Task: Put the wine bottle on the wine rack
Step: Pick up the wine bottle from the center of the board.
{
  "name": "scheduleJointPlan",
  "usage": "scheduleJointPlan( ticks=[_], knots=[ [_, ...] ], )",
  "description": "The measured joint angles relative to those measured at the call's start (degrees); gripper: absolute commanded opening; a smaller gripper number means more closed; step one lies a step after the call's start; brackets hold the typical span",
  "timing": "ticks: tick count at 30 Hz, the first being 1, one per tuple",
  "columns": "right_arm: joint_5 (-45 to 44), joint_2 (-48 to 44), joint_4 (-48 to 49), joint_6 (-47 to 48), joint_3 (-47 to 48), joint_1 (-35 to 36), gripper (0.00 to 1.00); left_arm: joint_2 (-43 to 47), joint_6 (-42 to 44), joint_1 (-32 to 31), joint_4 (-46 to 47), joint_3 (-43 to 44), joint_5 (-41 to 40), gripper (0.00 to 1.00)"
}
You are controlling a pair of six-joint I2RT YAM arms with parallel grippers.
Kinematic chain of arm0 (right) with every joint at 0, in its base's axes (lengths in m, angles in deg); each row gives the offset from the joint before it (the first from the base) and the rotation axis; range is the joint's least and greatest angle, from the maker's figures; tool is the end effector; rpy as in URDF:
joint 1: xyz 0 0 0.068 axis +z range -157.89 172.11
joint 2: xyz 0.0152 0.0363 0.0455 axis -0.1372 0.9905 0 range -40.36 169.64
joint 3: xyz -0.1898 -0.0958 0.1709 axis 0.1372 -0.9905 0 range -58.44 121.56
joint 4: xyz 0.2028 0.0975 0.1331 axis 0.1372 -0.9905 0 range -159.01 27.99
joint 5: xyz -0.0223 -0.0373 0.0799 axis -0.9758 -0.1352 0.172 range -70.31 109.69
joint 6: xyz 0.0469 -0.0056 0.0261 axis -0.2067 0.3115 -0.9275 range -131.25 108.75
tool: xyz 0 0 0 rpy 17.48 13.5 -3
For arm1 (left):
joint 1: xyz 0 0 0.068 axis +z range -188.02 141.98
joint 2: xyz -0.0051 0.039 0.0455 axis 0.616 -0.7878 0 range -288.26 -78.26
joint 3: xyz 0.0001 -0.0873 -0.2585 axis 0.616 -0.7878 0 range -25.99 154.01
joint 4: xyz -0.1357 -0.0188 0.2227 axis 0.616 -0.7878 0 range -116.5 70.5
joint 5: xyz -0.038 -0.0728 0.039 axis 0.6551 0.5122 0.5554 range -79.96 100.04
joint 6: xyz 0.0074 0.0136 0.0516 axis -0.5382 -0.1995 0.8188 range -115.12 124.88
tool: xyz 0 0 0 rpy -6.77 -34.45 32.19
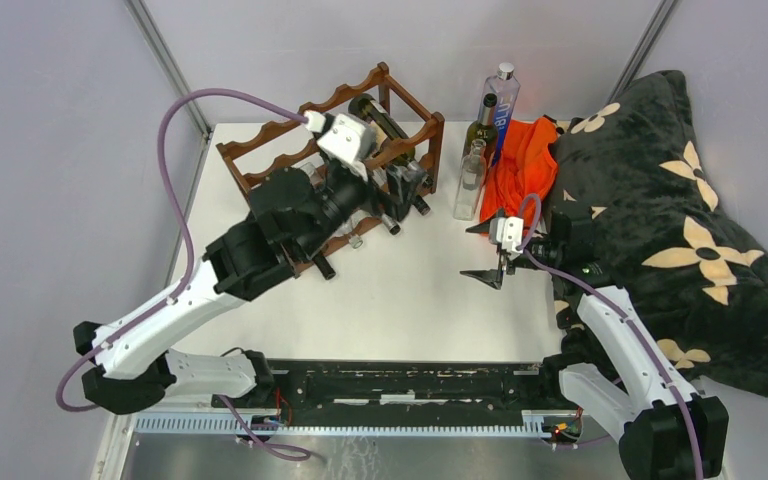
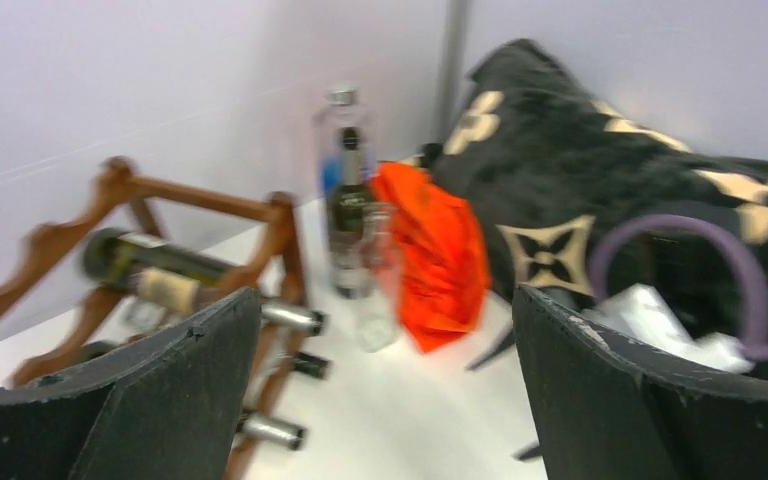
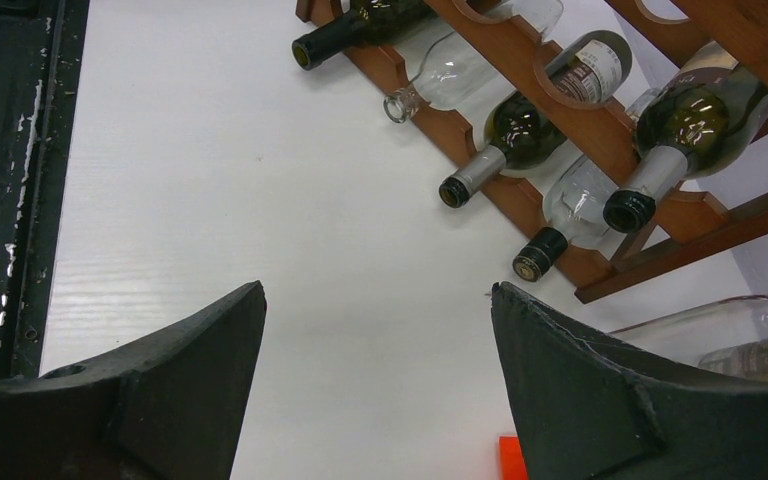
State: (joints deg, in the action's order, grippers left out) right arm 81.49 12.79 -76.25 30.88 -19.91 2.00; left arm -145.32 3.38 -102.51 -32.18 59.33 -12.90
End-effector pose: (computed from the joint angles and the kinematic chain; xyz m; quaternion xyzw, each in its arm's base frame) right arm 0.1853 0.0641 0.2771 -0.5587 0.5494 0.3036 0.5421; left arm 0.1145 -0.2081 0.5008 0.2184 0.6385 -0.2832 0.6815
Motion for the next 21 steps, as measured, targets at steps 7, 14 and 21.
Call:
scheduleJointPlan(
  ticks=[7, 14, 21],
  knots=[
    [0.2, 0.0, -0.1, 1.4, 0.0, -0.4, 0.89, 2.7, 2.7, 13.4, 0.2, -7.1, 5.0, 0.97],
    [0.3, 0.2, -0.1, 2.4, -0.2, -1.9, 0.89, 3.4, 6.6, 15.3, 1.5, -16.3, 8.5, 0.95],
    [0.7, 1.3, -0.2, 3.0, -0.2, -3.2, 0.89, 4.7, 7.6, 16.9, 3.3, -20.2, 13.0, 1.00]
  ],
)
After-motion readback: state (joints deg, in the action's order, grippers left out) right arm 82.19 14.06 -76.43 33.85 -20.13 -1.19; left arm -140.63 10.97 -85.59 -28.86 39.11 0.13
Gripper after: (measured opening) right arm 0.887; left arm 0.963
